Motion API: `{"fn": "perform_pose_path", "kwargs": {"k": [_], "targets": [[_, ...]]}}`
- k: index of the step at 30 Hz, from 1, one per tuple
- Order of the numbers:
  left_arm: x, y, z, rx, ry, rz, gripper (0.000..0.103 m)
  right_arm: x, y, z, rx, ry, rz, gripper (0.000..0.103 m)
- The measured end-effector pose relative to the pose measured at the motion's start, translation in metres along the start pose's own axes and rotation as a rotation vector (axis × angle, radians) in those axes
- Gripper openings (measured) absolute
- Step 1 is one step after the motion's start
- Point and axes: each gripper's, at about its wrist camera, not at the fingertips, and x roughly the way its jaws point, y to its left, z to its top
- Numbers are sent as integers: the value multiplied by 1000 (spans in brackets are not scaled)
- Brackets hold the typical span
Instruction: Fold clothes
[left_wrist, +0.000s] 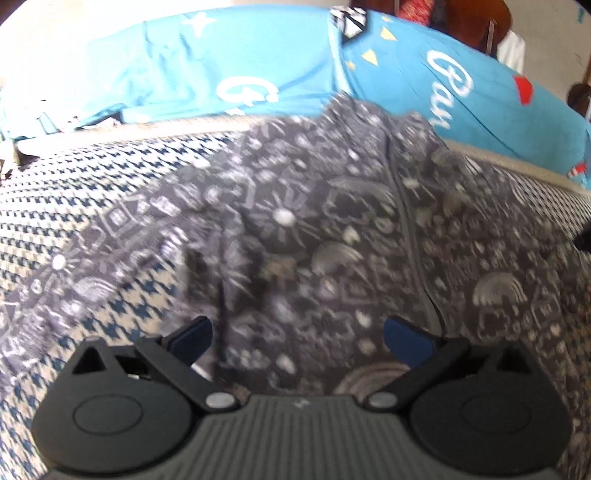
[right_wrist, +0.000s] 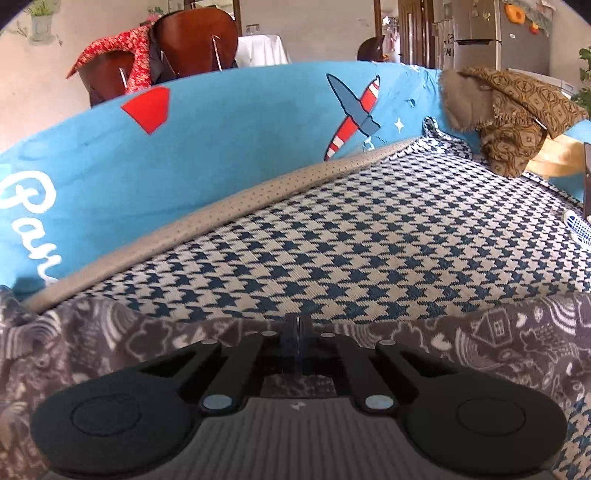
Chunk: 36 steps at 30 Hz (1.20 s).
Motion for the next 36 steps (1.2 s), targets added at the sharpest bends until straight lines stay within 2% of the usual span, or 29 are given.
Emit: {"fn": "perform_pose_path", "kwargs": {"k": [5,16,20,27,30,36], "targets": [[3,19,10,-64,-5,53,103,-18,-4,1,74,47,102,1],[10,50,26,-131,-37,211,103,-70,-18,-9,109,70,209,13],[17,64,29,-183,-17,244,103,-87,-33,-14,172,93,263,17],[23,83,29,-231,-5,322,103,-95,-56,-28,240,172,299,18],[29,90,27,-252,28,355,103,-95,-63,-32,279,200,317,18],[44,103,20,-308,92,357,103,-94,-65,-35,287,215,323,19]]}}
